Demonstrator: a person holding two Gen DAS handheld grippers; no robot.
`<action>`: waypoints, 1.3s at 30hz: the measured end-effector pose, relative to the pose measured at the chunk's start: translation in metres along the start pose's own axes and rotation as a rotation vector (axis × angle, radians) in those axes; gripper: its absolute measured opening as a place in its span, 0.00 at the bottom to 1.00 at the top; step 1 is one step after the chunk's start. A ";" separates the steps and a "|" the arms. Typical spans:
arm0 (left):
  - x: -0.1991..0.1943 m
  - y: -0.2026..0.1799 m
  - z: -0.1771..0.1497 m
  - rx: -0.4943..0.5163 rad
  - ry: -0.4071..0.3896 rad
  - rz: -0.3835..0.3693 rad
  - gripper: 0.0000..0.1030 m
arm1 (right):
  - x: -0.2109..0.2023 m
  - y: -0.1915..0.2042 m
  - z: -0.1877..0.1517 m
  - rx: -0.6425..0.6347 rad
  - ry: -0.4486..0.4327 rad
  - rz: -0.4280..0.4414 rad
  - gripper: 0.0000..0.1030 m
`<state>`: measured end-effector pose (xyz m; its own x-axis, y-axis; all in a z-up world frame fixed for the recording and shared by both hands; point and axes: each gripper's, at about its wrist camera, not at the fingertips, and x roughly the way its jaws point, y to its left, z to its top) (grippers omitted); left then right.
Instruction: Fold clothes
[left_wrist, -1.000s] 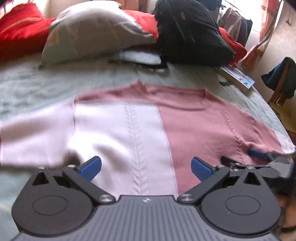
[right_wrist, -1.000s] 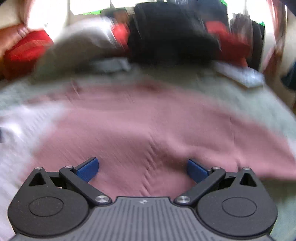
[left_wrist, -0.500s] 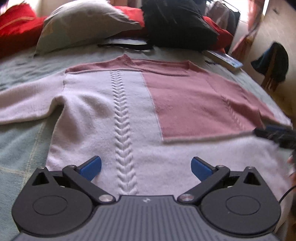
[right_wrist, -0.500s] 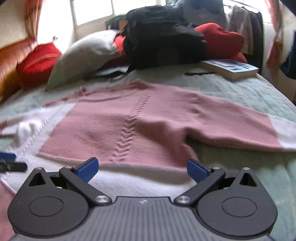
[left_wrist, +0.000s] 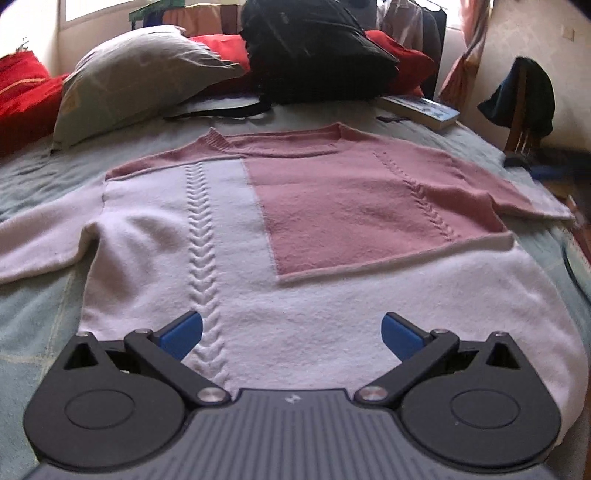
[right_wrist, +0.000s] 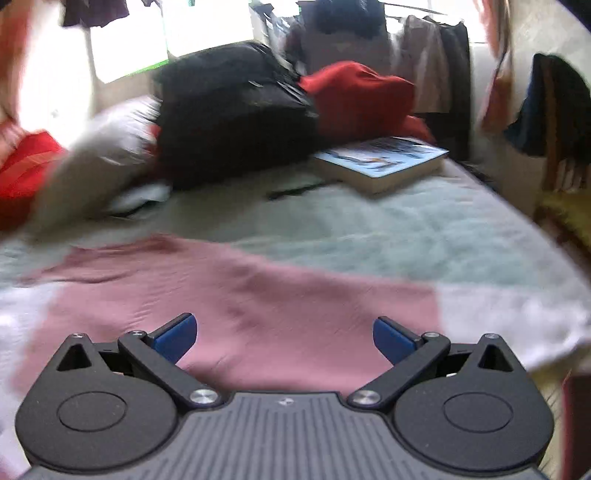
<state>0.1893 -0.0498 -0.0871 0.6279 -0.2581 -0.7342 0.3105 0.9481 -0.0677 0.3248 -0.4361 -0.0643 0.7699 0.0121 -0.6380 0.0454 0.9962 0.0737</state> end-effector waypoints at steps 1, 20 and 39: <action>0.002 -0.002 -0.001 0.010 0.006 0.002 0.99 | 0.015 0.001 0.010 -0.014 0.016 -0.027 1.00; 0.018 -0.013 -0.015 0.108 -0.046 0.035 0.99 | 0.090 0.012 0.017 -0.347 0.057 -0.048 0.97; 0.021 -0.013 -0.016 0.123 -0.066 0.037 1.00 | 0.102 0.007 0.017 -0.375 0.061 -0.015 0.88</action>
<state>0.1866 -0.0648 -0.1122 0.6849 -0.2391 -0.6883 0.3691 0.9283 0.0447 0.4147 -0.4294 -0.1154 0.7309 -0.0090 -0.6824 -0.1884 0.9584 -0.2144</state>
